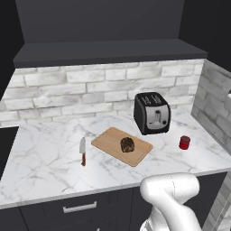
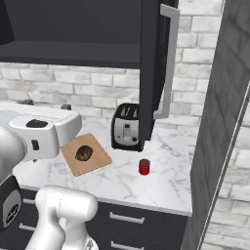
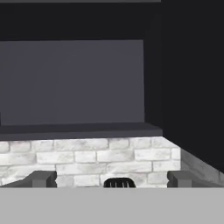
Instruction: Pick the bread, place it on the cutting board, pick the jam, place it on the counter, and close the cabinet.
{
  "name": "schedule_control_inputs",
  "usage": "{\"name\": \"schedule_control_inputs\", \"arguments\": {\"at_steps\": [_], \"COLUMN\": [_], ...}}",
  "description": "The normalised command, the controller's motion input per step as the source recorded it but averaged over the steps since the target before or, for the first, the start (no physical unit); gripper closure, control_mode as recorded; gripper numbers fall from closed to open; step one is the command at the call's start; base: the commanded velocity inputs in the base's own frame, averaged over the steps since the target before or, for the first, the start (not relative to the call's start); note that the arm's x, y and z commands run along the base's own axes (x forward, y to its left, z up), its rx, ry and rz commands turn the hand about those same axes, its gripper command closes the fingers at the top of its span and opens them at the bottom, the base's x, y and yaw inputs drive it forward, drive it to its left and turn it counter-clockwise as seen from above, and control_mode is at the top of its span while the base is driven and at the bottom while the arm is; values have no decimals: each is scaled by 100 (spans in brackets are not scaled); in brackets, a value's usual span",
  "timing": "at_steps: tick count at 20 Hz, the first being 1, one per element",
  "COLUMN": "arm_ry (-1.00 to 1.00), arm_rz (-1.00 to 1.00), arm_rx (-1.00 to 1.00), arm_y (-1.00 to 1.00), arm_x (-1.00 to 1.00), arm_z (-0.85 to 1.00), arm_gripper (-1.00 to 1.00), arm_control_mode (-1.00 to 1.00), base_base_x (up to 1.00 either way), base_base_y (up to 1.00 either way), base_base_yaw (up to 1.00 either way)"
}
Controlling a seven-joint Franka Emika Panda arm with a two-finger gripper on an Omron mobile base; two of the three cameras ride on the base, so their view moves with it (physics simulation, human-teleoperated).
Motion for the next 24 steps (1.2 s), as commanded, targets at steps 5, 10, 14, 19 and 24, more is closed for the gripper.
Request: {"name": "schedule_control_inputs", "arguments": {"at_steps": [5,10,14,19,24], "arm_ry": [0,0,-1,-1,-1], "arm_rz": [0,0,0,0,0], "arm_rx": [0,0,0,0,0], "arm_y": [-28,-27,-27,-28,-25], "arm_x": [-9,-8,-10,-14,-18], "arm_z": [0,0,0,0,0], "arm_gripper": [-100,-100,-100,-100,-100], "arm_control_mode": [-100,-100,-100,-100,-100], "base_base_x": [0,0,0,0,0], "base_base_y": [0,0,0,0,0], "base_base_yaw": [0,0,0,0,0]}}
